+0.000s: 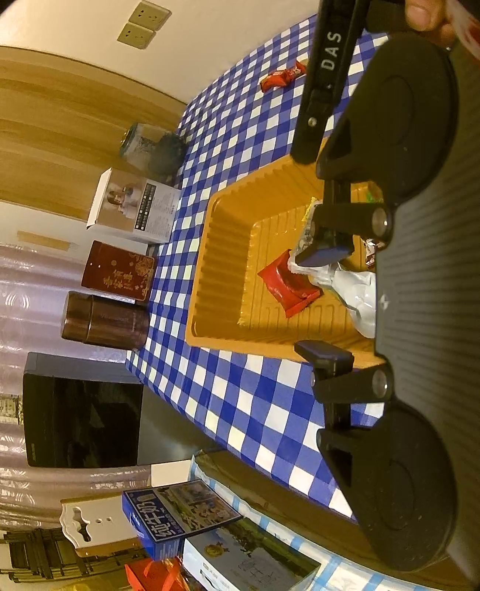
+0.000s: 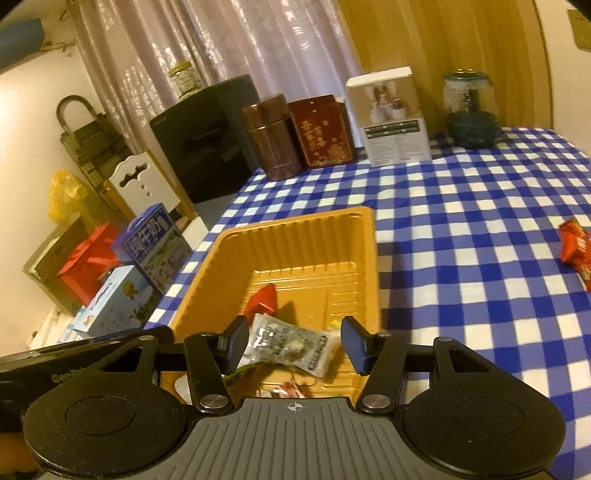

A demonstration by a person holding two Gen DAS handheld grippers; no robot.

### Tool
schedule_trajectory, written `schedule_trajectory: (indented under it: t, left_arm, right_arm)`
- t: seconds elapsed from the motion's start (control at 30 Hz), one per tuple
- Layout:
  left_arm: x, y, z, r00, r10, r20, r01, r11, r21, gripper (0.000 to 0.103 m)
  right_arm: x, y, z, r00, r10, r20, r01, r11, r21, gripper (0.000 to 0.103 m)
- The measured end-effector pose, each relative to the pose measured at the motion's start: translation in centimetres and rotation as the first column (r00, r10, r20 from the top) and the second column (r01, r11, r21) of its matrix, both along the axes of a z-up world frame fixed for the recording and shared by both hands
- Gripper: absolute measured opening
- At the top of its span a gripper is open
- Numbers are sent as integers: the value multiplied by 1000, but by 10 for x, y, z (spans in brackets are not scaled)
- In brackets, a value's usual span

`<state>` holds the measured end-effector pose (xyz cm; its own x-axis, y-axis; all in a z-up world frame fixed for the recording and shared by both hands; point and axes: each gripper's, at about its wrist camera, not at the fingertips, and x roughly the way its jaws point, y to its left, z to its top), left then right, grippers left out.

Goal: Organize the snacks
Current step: 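Open both tools to drop the packet and candy into the tray, then move both open tools toward the red packet and small candies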

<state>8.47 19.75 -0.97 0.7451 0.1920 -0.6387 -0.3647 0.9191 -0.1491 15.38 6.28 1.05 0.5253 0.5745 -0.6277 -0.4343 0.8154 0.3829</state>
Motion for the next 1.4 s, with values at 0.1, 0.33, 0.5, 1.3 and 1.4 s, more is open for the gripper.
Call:
schedule_trajectory:
  t: [0.1, 0.33, 0.5, 1.3, 1.4]
  left_arm:
    - [-4, -2, 3, 1000, 1, 2, -1, 1000, -2, 42]
    - [-13, -22, 12, 999, -33, 2, 33, 999, 5, 46]
    - [-20, -42, 17, 998, -56, -2, 56, 998, 10, 59]
    - [-32, -119, 32, 979, -203, 30, 203, 979, 8, 90]
    - [-30, -125, 31, 976, -216, 29, 216, 976, 6, 90]
  right_arm:
    - [-5, -10, 2, 1000, -27, -7, 26, 1000, -5, 56]
    - [-25, -39, 12, 996, -89, -19, 89, 996, -13, 56]
    - [-44, -58, 18, 993, -121, -12, 121, 992, -24, 56]
    - [-93, -139, 42, 944, -325, 66, 328, 944, -44, 69]
    - [-93, -147, 42, 937, -344, 66, 347, 937, -41, 69]
